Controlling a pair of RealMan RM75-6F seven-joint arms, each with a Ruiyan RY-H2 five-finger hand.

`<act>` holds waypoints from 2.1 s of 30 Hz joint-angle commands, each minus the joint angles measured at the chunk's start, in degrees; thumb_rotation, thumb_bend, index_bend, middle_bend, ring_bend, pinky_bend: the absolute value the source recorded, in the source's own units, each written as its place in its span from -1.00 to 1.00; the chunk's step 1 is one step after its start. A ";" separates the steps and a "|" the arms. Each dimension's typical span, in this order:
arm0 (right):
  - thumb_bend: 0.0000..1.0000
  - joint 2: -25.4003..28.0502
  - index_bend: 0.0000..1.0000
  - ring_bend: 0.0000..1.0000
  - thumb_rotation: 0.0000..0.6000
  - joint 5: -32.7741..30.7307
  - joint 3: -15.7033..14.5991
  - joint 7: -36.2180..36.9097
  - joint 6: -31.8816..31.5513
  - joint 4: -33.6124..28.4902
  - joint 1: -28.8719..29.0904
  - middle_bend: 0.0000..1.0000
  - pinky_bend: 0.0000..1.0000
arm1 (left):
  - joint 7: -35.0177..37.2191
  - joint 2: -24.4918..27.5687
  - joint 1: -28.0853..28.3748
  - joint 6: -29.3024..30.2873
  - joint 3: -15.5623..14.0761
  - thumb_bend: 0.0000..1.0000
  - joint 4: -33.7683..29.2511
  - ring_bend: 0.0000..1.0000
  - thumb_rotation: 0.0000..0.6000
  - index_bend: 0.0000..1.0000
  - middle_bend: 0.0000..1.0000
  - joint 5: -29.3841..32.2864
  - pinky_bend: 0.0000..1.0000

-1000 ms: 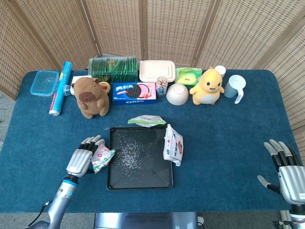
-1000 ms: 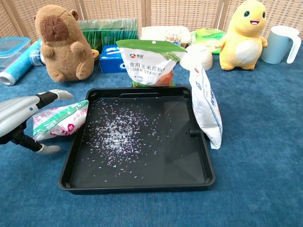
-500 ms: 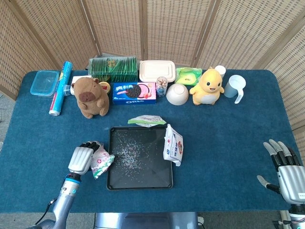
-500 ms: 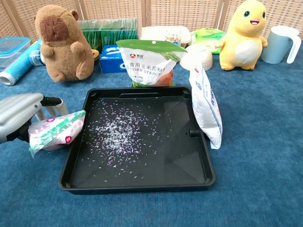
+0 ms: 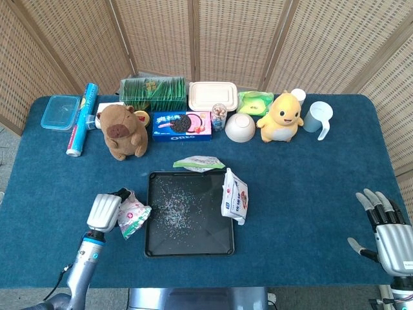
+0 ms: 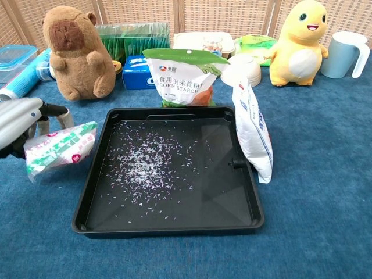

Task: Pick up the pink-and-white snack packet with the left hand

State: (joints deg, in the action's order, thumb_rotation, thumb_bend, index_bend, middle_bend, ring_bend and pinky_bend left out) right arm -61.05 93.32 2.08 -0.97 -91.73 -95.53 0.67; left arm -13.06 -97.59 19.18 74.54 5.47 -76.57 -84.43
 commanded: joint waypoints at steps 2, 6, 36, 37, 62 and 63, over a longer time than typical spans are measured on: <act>-1.00 -0.01 -0.95 -0.87 1.00 -0.08 -0.01 -0.05 0.09 -0.05 0.02 -0.91 -0.81 | 4.39 7.61 3.57 -4.28 -0.71 -0.14 -4.17 0.37 1.00 0.61 0.41 -3.40 0.44; -1.00 -0.06 -0.95 -0.87 1.00 -0.19 0.04 -0.25 0.14 -0.10 0.03 -0.91 -0.81 | 3.26 14.25 6.43 -7.15 -0.73 -0.14 -7.66 0.37 1.00 0.61 0.41 -5.74 0.43; -1.00 -0.88 -0.95 -0.87 1.00 -1.85 0.34 -2.19 1.80 0.27 0.58 -0.91 -0.81 | -51.73 29.99 25.33 -31.31 2.33 0.09 -29.76 0.37 1.00 0.83 0.43 14.92 0.30; -1.00 -0.90 -0.95 -0.87 1.00 -1.86 0.33 -2.27 1.83 0.29 0.59 -0.91 -0.81 | -53.09 29.99 25.81 -31.11 2.24 0.12 -30.14 0.37 1.00 0.85 0.43 16.32 0.29; -1.00 -0.22 -0.95 -0.87 1.00 -1.50 0.21 -1.34 0.72 0.25 0.04 -0.91 -0.81 | -81.67 25.94 39.08 -23.39 -9.25 0.14 -29.46 0.24 1.00 0.88 0.43 20.05 0.24; -1.00 -0.22 -0.95 -0.87 1.00 -1.54 0.22 -1.35 0.78 0.29 0.06 -0.91 -0.81 | -82.00 25.75 39.32 -23.31 -9.52 0.14 -29.06 0.24 1.00 0.88 0.43 19.71 0.24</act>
State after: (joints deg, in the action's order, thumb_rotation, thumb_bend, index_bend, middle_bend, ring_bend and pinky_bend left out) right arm -61.27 91.78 2.30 -2.31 -90.96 -95.25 0.72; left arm -94.90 -71.50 58.19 51.02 -3.66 -106.09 -64.32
